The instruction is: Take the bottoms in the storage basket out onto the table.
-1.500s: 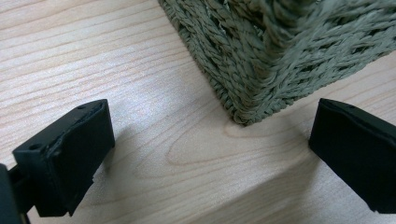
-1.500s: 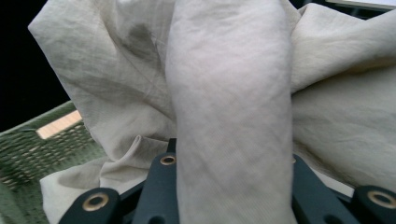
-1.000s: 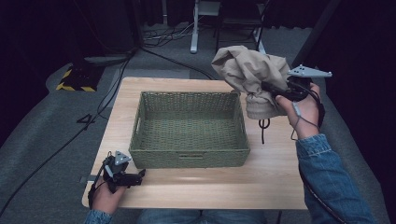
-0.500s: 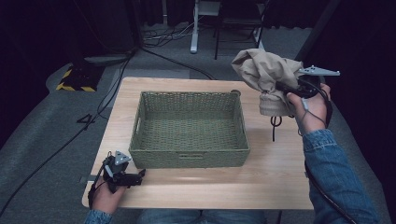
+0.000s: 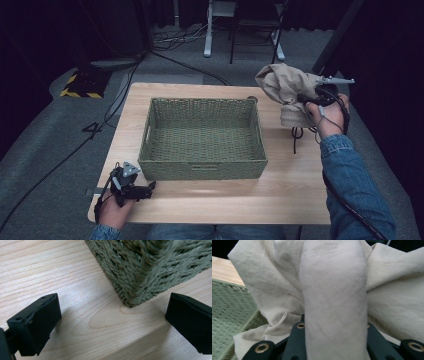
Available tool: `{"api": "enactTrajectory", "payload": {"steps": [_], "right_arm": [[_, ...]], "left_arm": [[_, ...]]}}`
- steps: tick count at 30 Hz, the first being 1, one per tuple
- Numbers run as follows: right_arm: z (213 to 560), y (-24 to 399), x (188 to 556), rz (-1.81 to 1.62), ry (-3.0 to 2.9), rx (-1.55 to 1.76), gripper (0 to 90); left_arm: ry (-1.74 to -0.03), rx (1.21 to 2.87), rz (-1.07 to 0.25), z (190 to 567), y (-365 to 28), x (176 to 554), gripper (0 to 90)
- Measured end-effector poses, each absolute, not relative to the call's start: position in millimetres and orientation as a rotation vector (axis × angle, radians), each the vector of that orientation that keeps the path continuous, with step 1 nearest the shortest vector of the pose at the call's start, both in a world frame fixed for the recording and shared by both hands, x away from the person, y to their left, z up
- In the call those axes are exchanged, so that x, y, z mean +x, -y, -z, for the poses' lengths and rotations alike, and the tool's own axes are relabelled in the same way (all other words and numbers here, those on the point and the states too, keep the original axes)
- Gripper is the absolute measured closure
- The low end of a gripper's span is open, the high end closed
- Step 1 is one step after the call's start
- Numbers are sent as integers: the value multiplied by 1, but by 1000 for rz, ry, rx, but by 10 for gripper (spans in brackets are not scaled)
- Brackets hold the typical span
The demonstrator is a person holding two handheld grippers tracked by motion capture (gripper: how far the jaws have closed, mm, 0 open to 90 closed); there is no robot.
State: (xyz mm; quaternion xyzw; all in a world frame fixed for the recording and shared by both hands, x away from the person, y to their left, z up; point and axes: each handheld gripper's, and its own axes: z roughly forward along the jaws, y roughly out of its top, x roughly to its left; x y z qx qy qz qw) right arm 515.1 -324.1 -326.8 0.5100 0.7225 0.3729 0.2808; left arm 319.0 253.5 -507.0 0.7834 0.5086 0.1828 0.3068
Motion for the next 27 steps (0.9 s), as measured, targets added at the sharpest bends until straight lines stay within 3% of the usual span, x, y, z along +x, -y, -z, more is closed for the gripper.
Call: {"api": "enactTrajectory", "payload": {"steps": [27], "right_arm": [[396, 318, 533, -848, -2052, 1484, 752]], "left_arm": [[-1345, 2073, -484, 507, -254, 319, 4]]}}
